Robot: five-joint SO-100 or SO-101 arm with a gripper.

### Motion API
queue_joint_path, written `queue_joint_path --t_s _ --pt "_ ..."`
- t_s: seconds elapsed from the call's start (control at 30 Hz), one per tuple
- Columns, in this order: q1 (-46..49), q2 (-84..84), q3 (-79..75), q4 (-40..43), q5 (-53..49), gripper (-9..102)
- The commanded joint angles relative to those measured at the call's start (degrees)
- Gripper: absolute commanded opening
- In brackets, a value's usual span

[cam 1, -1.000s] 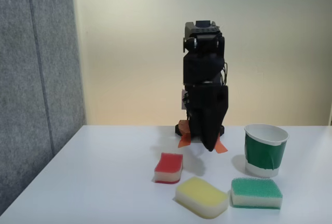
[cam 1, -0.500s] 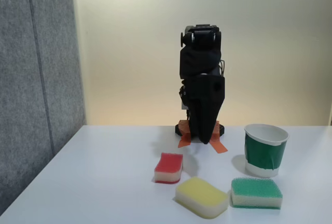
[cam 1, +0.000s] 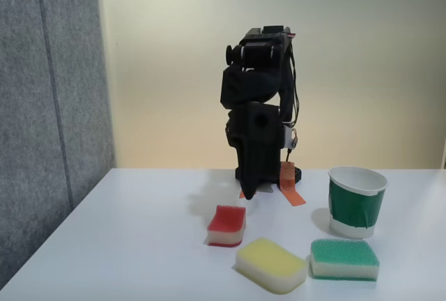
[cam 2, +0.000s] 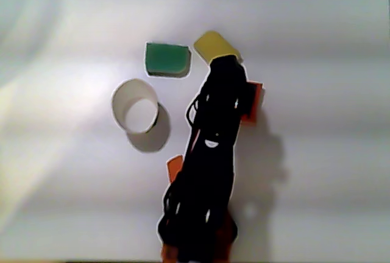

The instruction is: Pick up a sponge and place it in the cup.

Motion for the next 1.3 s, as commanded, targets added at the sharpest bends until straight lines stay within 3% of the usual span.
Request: queue_joint_path --t_s 0.0,0.4,0.53,0.97,1.27 --pt "2.02 2.29 1.93 -2.72 -0.53 0" --pt "6.59 2.02 9.40 -15.47 3.87 0" --pt "7.03 2.20 9.05 -14.50 6.94 0" --pt "7.82 3.43 4.04 -7.82 2.90 0" --pt "7.21 14.94 9.40 -11.34 11.78 0"
